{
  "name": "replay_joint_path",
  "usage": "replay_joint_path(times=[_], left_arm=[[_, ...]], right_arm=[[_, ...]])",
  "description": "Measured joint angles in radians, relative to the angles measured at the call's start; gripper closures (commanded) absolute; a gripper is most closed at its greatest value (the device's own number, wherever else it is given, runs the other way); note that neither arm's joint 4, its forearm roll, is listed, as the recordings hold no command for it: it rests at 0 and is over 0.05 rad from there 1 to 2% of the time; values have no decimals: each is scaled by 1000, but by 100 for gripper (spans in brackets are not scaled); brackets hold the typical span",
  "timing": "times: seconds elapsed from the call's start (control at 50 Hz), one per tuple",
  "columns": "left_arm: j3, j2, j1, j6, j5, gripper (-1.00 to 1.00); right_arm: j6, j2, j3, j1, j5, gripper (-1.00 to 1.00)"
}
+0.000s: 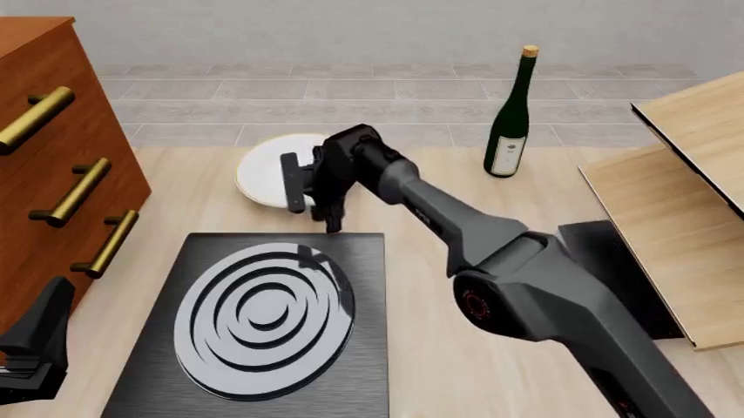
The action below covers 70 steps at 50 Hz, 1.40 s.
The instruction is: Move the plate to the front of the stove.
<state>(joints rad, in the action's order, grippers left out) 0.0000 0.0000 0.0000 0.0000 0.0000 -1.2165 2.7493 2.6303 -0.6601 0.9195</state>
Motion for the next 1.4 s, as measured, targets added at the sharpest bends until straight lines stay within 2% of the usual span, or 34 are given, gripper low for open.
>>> replay_joint_path(times=[0.4,1.08,1.3,1.4], left_arm=[[0,0,0,0,0,-100],[0,0,0,0,0,-100],[0,0,0,0,0,-100],[0,0,0,0,0,-100]], right_arm=[[31,16,38,12,40,-100],[15,52,166,23,148,-100],[7,39,171,32,156,-100],[3,13,131,37,135,-100]])
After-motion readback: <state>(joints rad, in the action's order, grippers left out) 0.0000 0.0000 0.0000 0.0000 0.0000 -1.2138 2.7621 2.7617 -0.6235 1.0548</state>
